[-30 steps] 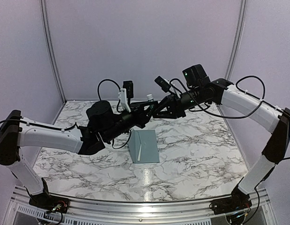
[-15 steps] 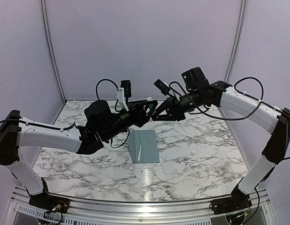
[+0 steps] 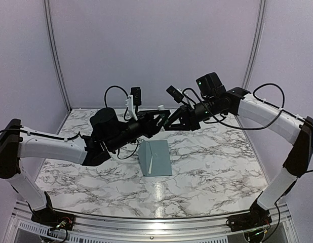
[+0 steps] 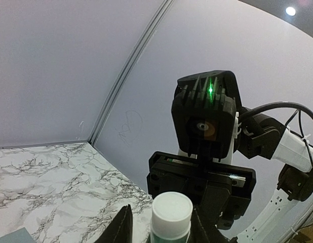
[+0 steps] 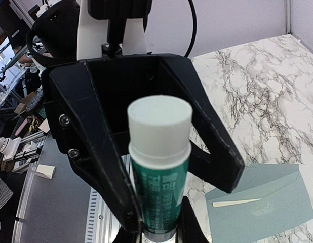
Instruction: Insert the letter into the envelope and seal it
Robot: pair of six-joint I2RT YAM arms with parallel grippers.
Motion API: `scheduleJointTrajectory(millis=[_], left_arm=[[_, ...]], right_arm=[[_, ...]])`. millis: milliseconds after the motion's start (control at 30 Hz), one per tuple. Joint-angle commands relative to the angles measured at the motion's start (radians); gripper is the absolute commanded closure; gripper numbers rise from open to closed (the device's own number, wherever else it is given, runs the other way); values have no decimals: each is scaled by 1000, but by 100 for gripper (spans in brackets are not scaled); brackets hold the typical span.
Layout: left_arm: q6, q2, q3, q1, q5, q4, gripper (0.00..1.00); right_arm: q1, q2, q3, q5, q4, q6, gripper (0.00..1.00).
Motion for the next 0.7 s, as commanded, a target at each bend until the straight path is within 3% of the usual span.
scheduleJointTrajectory(millis=[0,267,533,567,667], left_arm=[[-3,1,-3,7,42,19,55],[10,-4,-13,7,42,18,64],[4,6,-20,14,51,13,94],[3,4,-22,14,50,13,97],[-12,-8,-29,14,-3,13,99]], right_arm=[[9,-31,8,-3,10,3,99],[8,-30,0,-11,23,11,99],[6,-31,-1,7,17,1,98],[6,-35,0,22,14,-5,95],[7,-59,6,140,4,-27,73]])
